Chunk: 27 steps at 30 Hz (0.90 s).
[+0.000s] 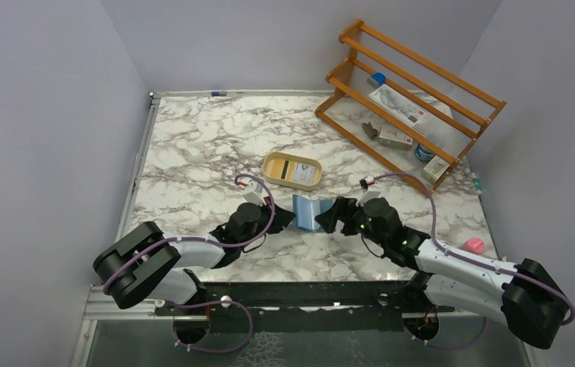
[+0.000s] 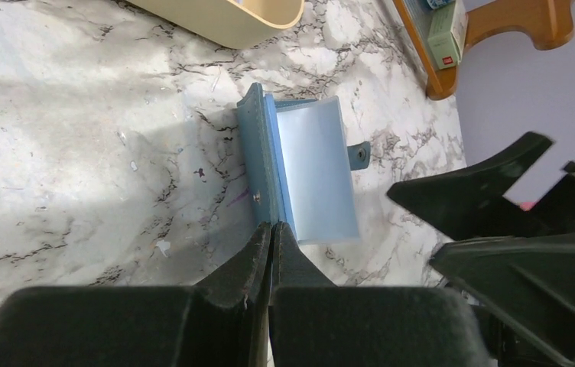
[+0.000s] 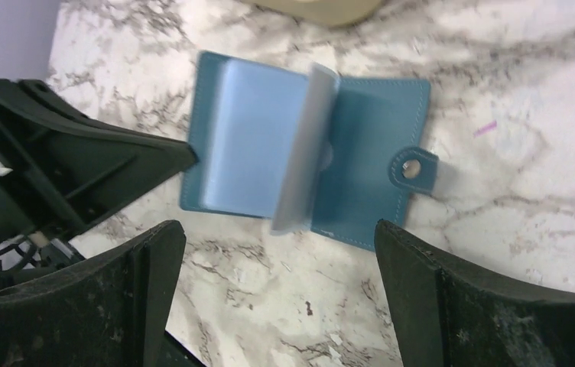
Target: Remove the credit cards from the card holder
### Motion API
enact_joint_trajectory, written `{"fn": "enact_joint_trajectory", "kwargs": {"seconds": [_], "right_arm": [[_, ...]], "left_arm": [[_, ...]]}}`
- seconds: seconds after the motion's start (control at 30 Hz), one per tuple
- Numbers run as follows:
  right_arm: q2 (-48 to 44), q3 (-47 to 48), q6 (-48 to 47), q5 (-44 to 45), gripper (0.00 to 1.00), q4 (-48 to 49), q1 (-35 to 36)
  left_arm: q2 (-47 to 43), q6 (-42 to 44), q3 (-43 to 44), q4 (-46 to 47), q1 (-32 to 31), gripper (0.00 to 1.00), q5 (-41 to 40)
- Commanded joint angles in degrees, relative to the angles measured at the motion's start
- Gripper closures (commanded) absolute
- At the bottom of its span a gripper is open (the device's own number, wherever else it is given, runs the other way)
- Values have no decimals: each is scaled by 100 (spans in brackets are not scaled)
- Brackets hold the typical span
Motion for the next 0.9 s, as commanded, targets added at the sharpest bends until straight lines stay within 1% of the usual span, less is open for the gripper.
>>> {"fn": "enact_joint_trajectory", "kwargs": {"seconds": [0.0,0.1,0.2,0.3,0.47,0.57,0.73,0.87], "right_arm": [[-246,539,-1019,76,0,-485,-14],[-40,935,-1528,-44,0,-572,-15],[218,1099,-1743,-161,0,-348,-14],[647,1217,-1751,-336,1,-61,-16],[1590,1539,-1734,-445,7,183,-12],[2002,1717,-1788,-403,9,280,-6],[2464,2003,-1946,-282,13,297,-6],[2655,2094,-2006,-238,16,271,3]], "left_arm": [[-26,132,90,-153,-24,100,-169],[17,143,96,-155,-25,100,-151],[38,177,135,-187,-39,100,-146],[72,212,203,-237,-34,100,-140],[106,226,279,-287,-70,100,-137],[102,226,297,-316,-94,100,-164],[105,253,342,-370,-112,100,-182],[132,252,361,-393,-121,100,-188]]}}
